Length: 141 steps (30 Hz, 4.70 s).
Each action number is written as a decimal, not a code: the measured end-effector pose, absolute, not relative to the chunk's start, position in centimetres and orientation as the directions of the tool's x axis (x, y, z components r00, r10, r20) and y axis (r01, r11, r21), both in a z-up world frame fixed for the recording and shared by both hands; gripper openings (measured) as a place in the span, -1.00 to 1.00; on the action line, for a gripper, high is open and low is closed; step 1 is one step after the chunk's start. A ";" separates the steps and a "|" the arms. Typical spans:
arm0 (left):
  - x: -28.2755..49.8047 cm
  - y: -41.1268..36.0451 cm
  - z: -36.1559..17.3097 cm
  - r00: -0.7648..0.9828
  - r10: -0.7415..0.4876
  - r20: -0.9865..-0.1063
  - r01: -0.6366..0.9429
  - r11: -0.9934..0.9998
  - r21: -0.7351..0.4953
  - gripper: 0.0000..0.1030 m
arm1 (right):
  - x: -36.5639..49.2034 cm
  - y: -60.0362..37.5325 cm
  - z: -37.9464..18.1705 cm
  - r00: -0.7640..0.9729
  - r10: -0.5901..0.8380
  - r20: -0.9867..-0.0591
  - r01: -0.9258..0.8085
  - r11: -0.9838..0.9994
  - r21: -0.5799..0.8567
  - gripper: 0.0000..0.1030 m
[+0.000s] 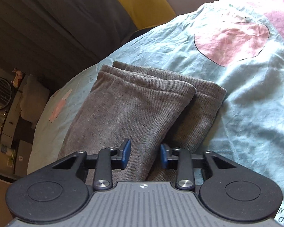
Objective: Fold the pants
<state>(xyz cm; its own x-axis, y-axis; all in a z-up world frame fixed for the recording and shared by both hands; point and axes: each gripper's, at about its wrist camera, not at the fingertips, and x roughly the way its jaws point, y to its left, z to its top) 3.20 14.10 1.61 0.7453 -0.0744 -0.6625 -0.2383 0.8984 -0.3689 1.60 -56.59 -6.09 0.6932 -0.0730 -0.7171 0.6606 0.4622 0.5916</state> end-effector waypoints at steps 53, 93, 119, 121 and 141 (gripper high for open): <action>2.6 12.8 -1.7 0.639 -0.265 -0.723 -0.184 0.860 -0.477 -0.83 | 0.0 -58.0 -2.1 0.681 -0.229 -0.695 0.660 0.602 0.449 -0.95; 7.8 15.2 -2.2 0.574 0.385 -0.723 -0.533 0.846 0.027 0.22 | 16.7 -40.3 3.6 0.770 0.126 -0.625 0.121 0.934 0.337 -0.08; 7.3 14.7 -2.7 0.608 0.415 -0.676 -0.582 0.813 -0.024 0.57 | 38.0 -15.0 -7.1 0.056 0.824 -0.564 -0.019 0.566 0.824 0.18; 7.4 14.6 -2.8 0.615 0.414 -0.671 -0.579 0.814 -0.029 0.66 | 38.5 -14.1 -7.3 0.070 0.837 -0.543 0.005 0.544 0.839 0.36; 7.1 14.4 -2.8 0.640 0.421 -0.642 -0.587 0.808 -0.055 0.69 | 28.4 -18.9 -5.0 0.467 0.521 -0.714 -0.236 0.852 0.467 -1.00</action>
<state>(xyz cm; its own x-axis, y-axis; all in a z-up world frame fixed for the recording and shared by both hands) 7.05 14.39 -2.83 0.6404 0.4212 -0.6423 -0.5867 0.8079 -0.0552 28.44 -18.94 -5.01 0.4671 0.5209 -0.7144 -0.2360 0.8522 0.4671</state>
